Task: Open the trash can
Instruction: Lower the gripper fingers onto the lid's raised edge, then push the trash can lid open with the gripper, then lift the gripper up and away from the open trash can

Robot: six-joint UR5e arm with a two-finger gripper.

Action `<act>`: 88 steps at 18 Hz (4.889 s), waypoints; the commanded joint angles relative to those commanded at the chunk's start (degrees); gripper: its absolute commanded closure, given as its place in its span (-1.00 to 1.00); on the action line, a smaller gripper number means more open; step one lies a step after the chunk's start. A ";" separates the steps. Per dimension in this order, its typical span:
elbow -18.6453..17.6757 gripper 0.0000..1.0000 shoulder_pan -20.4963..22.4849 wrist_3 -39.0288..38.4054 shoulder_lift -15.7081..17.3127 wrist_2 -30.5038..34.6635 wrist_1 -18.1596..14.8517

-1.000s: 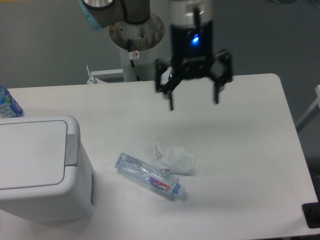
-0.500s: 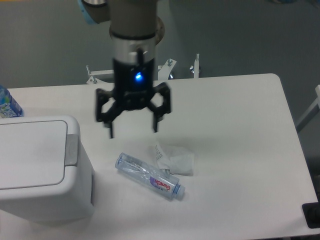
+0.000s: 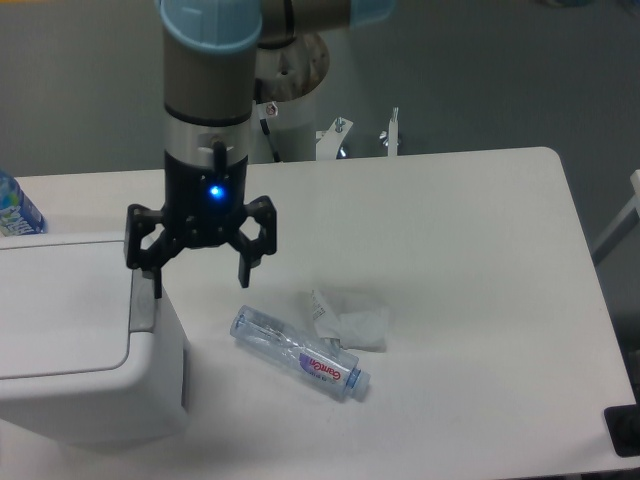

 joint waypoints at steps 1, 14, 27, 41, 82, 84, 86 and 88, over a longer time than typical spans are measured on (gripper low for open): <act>-0.09 -1.00 -0.17 0.00 -0.09 0.00 0.00; -0.18 -1.00 -0.26 0.09 -1.23 0.35 0.09; -0.18 -1.00 -0.26 0.09 -1.67 0.35 0.09; -0.26 -1.00 -0.35 0.00 -2.02 0.44 0.18; 4.22 -1.00 10.01 22.39 2.10 1.66 -13.25; 3.87 -1.00 11.68 27.48 2.37 3.07 -16.07; 3.69 -1.00 12.47 32.14 2.81 5.17 -19.49; 3.34 -1.00 14.23 36.89 2.99 6.24 -21.87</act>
